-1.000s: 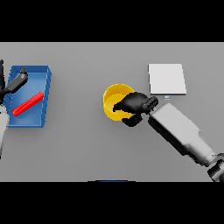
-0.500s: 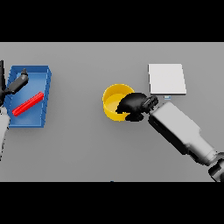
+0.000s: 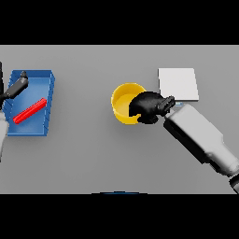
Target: Pick up the red beaker and tilt it to pour out 1 green nut into yellow bowl. Pick up the yellow bowl and place it on the metallic measuring scale.
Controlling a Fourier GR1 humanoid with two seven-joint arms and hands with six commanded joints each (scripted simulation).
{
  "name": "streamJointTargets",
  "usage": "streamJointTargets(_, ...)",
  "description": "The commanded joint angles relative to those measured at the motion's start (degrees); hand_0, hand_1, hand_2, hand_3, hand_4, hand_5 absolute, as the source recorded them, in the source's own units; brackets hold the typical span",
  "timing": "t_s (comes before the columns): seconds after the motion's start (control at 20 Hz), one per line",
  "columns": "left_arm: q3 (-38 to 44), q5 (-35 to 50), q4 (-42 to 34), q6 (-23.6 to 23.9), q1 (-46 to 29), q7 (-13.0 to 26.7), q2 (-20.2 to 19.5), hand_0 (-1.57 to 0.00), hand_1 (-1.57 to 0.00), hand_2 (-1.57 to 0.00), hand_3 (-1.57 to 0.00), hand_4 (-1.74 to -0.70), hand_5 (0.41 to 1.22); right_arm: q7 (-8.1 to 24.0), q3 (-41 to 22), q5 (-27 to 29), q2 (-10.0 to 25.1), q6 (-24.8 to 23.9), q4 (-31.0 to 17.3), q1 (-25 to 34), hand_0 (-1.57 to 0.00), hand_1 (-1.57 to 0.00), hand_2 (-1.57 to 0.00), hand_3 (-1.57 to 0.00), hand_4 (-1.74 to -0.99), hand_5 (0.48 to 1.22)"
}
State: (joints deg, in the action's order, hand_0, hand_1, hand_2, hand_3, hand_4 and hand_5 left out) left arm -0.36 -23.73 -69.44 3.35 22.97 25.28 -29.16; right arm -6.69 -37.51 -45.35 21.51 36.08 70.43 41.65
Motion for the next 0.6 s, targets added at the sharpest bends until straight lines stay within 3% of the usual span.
streamJointTargets(0.0,-0.18,-0.43,0.17,0.24,0.54,0.16,-0.02,0.0,0.0,0.0,0.0,-0.74,0.695,0.41,0.65,0.35,0.53,0.67,1.05,0.25,-1.56,-1.56,-1.41,-1.25,-1.737,1.218)
streamJointTargets(0.25,0.05,0.22,-0.23,-0.28,-0.05,-0.52,-0.14,0.0,0.0,0.0,0.0,-0.74,0.697,2.06,3.93,0.93,3.24,0.48,3.89,1.05,-1.57,-1.57,-1.44,-1.27,-1.74,1.22)
streamJointTargets(0.35,0.46,0.28,0.18,-0.13,0.96,-0.22,-0.41,0.0,0.0,0.0,0.0,-0.75,0.697,1.91,5.1,1.25,3.55,-0.38,3.6,1.18,-1.57,-1.57,-1.44,-1.38,-1.74,1.22)
streamJointTargets(0.55,0.01,-0.32,-0.3,0.05,0.44,0.75,-0.23,0.0,0.0,0.0,0.0,-0.74,0.708,2.71,8.2,1.79,6.44,-1.07,3.83,0.8,-1.57,-1.57,-1.49,-1.26,-1.741,1.221)
